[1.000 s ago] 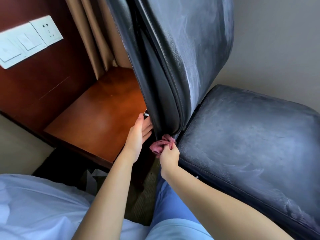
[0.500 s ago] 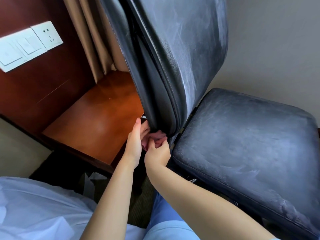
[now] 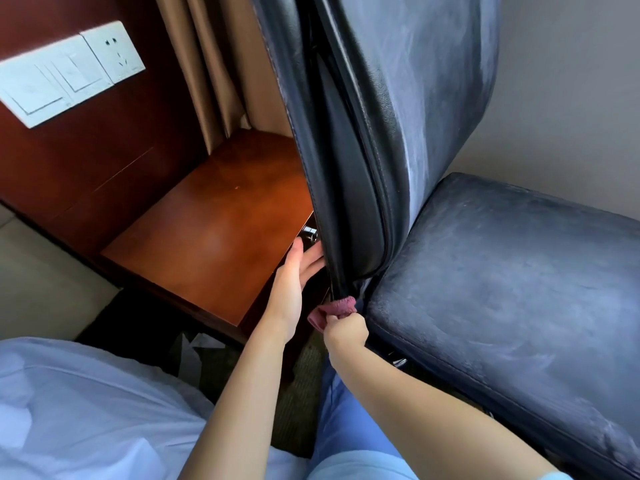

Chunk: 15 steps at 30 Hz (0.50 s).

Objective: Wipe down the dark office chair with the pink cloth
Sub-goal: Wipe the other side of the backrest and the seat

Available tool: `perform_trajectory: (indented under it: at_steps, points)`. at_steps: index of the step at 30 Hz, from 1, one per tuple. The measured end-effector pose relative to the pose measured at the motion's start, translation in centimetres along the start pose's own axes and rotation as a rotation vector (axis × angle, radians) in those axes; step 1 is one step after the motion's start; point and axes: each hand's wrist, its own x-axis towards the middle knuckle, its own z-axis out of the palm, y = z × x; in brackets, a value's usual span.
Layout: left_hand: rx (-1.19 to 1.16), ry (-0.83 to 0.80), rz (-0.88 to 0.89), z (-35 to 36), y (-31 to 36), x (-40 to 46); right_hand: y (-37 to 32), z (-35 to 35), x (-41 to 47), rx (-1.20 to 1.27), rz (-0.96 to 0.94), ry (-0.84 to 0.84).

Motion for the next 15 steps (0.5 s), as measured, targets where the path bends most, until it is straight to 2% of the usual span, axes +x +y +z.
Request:
perform_trajectory:
  at_steps: [6,11,13,15]
  points:
    - [0.011,-0.025,-0.009,-0.2,0.8,-0.1,-2.6,-0.8,-2.4,0.139,-0.087,-0.025]
    - [0.09,-0.048,0.001,-0.3,1.6,-0.1,-3.7,-1.8,-4.1,0.154,-0.32,0.023]
    - [0.099,-0.039,0.001,-0.2,1.9,-0.2,-3.4,-2.1,-3.1,0.078,-0.321,0.019]
    - [0.105,-0.029,0.024,0.4,1.9,-0.5,-3.0,-2.9,-1.9,-0.014,-0.24,0.029]
